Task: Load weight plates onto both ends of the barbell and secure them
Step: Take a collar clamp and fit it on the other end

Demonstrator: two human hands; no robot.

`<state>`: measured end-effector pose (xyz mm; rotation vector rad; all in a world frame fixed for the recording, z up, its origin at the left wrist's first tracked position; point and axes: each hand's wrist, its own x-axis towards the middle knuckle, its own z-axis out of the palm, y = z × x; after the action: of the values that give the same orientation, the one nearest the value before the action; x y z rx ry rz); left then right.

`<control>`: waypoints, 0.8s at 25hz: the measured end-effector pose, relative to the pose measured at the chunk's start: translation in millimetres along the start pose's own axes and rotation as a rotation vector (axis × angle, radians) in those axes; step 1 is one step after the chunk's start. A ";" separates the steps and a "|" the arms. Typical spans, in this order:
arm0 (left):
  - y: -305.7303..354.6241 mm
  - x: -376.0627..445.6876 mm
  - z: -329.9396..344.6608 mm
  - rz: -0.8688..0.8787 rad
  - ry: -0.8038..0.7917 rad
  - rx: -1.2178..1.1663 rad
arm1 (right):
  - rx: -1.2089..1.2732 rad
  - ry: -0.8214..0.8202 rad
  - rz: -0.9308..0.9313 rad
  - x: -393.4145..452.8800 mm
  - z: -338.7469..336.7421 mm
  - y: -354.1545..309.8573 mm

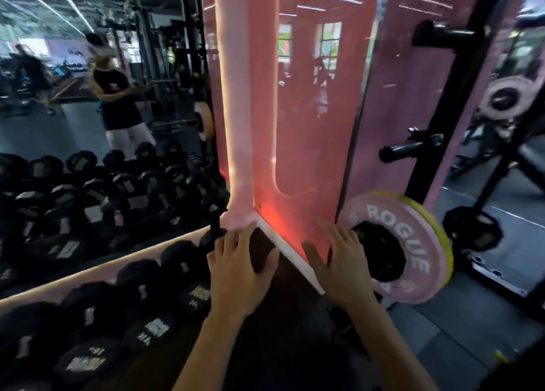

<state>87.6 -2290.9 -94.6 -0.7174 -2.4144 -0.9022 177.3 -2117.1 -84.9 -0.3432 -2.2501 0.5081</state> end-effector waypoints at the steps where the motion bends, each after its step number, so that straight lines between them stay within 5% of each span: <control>1: 2.9 13.2 16.0 0.040 -0.026 -0.040 | -0.037 0.027 0.044 4.6 0.9 11.9; 10: 81.2 126.8 171.9 0.295 -0.237 -0.288 | -0.183 0.211 0.368 81.8 -12.1 158.3; 20: 149.6 262.9 302.7 0.397 -0.275 -0.361 | -0.206 0.312 0.431 192.0 -17.1 278.3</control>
<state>-91.2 -1902.4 -80.0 -1.4800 -2.2224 -1.1363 87.6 -1790.7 -79.3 -0.9586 -1.9261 0.4064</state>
